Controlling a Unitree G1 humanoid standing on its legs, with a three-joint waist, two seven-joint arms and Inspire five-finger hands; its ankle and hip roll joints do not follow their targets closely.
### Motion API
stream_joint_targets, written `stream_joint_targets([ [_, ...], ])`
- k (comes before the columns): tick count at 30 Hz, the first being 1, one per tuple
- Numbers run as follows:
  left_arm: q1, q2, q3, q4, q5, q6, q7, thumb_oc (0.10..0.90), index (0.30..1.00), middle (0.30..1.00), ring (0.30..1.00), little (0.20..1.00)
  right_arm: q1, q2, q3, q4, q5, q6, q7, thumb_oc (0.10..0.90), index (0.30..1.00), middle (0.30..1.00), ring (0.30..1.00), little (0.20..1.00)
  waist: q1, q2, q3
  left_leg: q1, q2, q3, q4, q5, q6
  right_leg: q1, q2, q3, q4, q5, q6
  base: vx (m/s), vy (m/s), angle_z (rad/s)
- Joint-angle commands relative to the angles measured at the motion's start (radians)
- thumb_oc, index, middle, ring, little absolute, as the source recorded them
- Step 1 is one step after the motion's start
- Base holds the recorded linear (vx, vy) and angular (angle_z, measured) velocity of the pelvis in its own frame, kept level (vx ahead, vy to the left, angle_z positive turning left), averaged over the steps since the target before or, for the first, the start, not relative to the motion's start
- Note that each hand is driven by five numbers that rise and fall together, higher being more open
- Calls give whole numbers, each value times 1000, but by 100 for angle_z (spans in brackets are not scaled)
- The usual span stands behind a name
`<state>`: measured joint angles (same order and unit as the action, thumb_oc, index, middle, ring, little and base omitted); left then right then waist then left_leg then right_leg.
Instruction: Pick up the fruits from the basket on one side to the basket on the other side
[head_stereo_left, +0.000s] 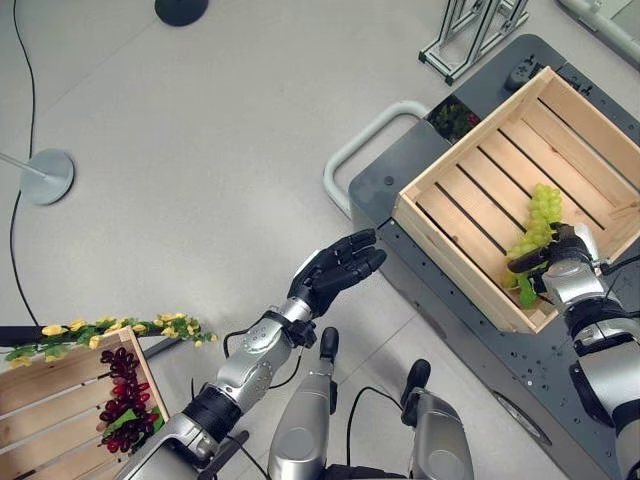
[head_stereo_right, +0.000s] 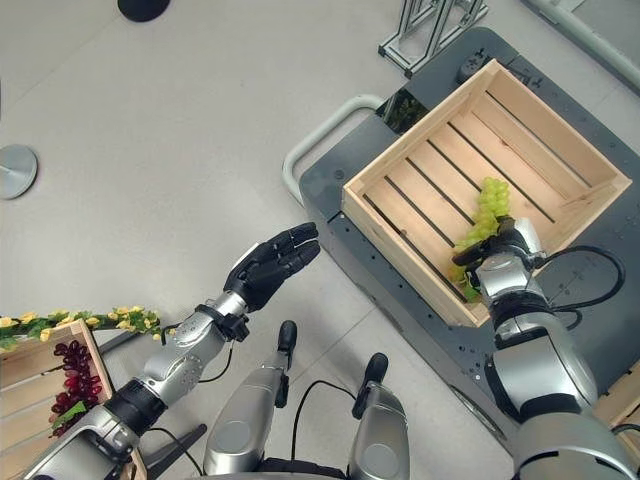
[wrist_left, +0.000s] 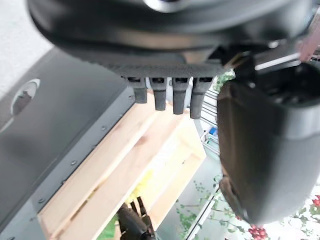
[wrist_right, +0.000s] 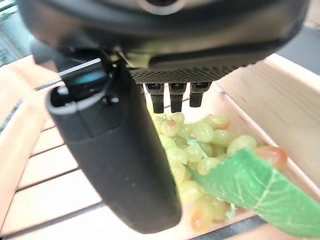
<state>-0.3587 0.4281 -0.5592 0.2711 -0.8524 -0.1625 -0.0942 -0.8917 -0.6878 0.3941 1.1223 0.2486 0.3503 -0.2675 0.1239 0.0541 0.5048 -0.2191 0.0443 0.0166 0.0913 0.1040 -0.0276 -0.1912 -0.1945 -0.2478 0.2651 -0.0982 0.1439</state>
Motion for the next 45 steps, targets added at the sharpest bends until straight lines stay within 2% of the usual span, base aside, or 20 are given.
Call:
stream_joint_targets([
  [1, -56, -37, 27, -106, -34, -118, -22, 800, 900, 900, 900, 900, -127, -86, 7, 13, 55, 18, -29, 800, 900, 900, 900, 900, -8, -22, 8, 28, -13, 35, 73, -85, 0, -3, 69, -20, -24, 80, -110, 0, 0, 0],
  [5, -62, -37, 30, -111, -28, -121, -9, 800, 900, 900, 900, 900, -137, -79, -16, 41, 108, 45, -71, 800, 900, 900, 900, 900, -7, -17, 15, 17, -13, 39, 80, -85, 2, -18, 69, -20, -14, 80, -113, 0, 0, 0],
  [9, -59, -40, 26, -105, -33, -117, 2, 800, 900, 900, 900, 900, -154, -73, -51, 59, 169, 37, -147, 800, 900, 900, 900, 900, -5, -8, 15, 3, -19, 34, 87, -91, 3, -34, 70, -18, -2, 73, -115, 0, 0, 0],
  [12, -55, -35, 26, -107, -38, -117, 1, 800, 900, 900, 900, 900, -162, -70, -65, 53, 180, 41, -161, 800, 900, 900, 900, 900, -5, -4, 15, -7, -23, 32, 82, -84, 4, -46, 69, -17, -5, 79, -114, 2, 11, -1],
  [21, -62, -42, 24, -115, -34, -125, -3, 800, 900, 900, 900, 900, -161, -38, -43, 98, 210, 97, 5, 800, 900, 900, 900, 900, 5, 3, 15, -46, -34, 29, 99, -86, 10, -93, 62, -18, 27, 72, -114, 11, 8, 0],
  [26, -86, -52, 10, -117, -25, -121, 13, 800, 900, 900, 900, 900, -181, -8, -20, 140, 185, 108, 29, 800, 900, 900, 900, 900, 17, 15, 15, -86, -44, 12, 109, -80, 15, -134, 57, -29, 53, 69, -112, 0, 0, 0],
  [30, -89, -56, 6, -116, -28, -127, 12, 800, 900, 900, 900, 900, -207, 13, 22, 156, 78, 143, 49, 800, 900, 900, 900, 900, 29, 25, 15, -122, -53, 5, 110, -71, 19, -173, 53, -37, 71, 71, -110, -14, -3, 4],
  [38, -89, -64, -4, -128, -19, -135, 8, 800, 900, 900, 900, 900, -242, 63, 79, 181, -6, 179, 104, 800, 900, 900, 900, 900, 50, 42, 15, -171, -64, -3, 102, -57, 24, -230, 44, -48, 87, 77, -104, -15, -2, 3],
  [43, -96, -75, -7, -133, -21, -135, 7, 800, 900, 900, 900, 900, -258, 84, 103, 202, -5, 166, 112, 800, 900, 900, 900, 900, 61, 54, 15, -202, -72, -12, 106, -51, 28, -261, 36, -54, 104, 77, -103, -29, 2, 9],
  [44, -96, -76, -6, -133, -22, -134, 3, 800, 900, 900, 900, 900, -261, 84, 105, 206, -2, 154, 109, 651, 676, 676, 676, 676, 64, 56, 15, -209, -74, -14, 110, -50, 29, -267, 34, -56, 110, 76, -103, -29, 5, 6],
  [45, -97, -76, -8, -134, -22, -134, 4, 800, 900, 900, 900, 900, -262, 82, 106, 206, 11, 138, 101, 400, 300, 300, 300, 300, 66, 57, 15, -213, -75, -15, 110, -49, 29, -270, 32, -57, 112, 76, -102, 0, 0, 0],
])
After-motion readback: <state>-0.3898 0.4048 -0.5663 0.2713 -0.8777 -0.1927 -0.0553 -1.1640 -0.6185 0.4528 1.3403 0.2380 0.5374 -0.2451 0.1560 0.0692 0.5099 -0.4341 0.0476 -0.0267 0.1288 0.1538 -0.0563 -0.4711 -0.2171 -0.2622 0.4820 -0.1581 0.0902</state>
